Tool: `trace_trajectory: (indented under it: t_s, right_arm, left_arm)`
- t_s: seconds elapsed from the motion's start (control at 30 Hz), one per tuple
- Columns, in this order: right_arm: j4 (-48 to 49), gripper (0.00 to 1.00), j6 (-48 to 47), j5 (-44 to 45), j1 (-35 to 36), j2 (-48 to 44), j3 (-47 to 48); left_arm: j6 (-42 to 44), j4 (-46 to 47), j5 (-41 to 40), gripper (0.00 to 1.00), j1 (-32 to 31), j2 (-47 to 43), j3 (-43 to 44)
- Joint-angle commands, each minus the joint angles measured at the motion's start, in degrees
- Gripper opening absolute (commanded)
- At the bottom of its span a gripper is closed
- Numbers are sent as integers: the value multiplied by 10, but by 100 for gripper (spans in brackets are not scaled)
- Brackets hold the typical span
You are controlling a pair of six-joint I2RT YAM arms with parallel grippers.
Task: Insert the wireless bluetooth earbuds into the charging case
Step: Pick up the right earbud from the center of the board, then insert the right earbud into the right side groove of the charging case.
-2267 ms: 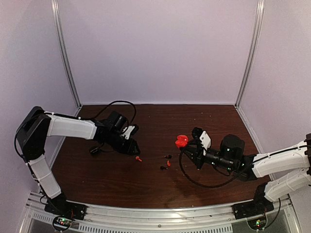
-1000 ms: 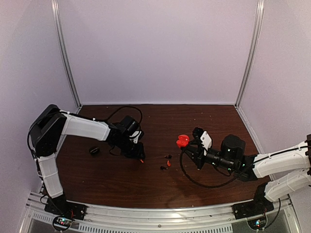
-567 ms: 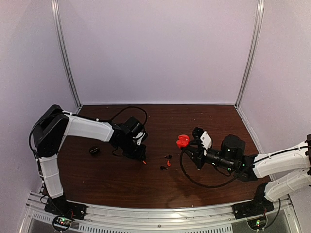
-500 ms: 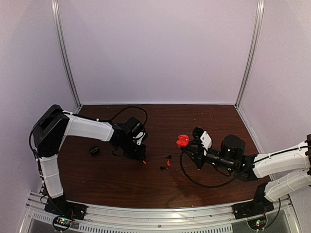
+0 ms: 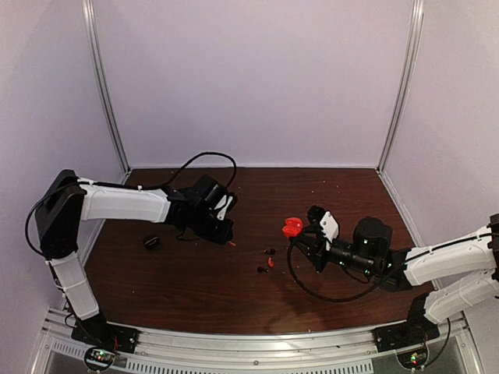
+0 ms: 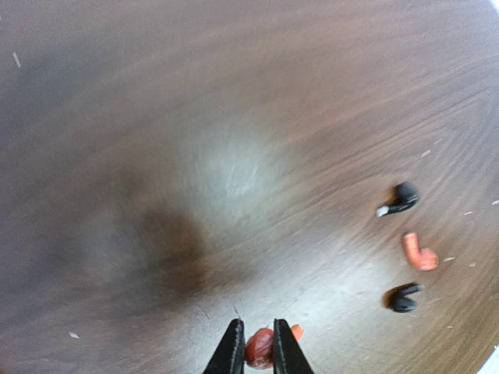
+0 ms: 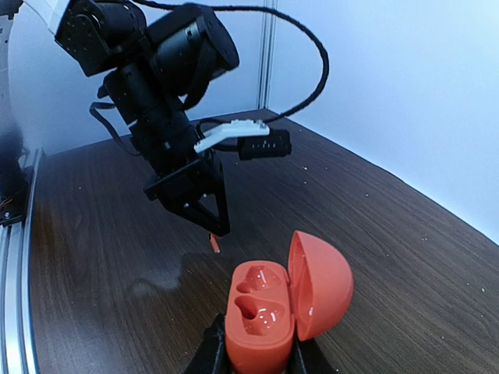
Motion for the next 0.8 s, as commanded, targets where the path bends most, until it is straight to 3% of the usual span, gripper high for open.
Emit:
trace_trajectory:
  t_s: [0.0, 0.17, 0.33, 0.57, 0.77]
  right_arm:
    - [24, 8, -9, -10, -1, 10, 2]
    - [27, 8, -16, -32, -1, 24, 12]
    - [23, 8, -27, -54, -1, 36, 23]
    - [13, 8, -68, -10, 0, 71, 45]
    - [-6, 7, -83, -26, -1, 132, 94]
  left_arm:
    - [69, 90, -43, 14, -18, -97, -15]
    - [129, 129, -45, 14, -26, -164, -32]
    - [189, 143, 9, 12, -27, -212, -43]
    - [215, 116, 91, 12, -27, -226, -31]
    - [234, 115, 126, 11, -36, -232, -39]
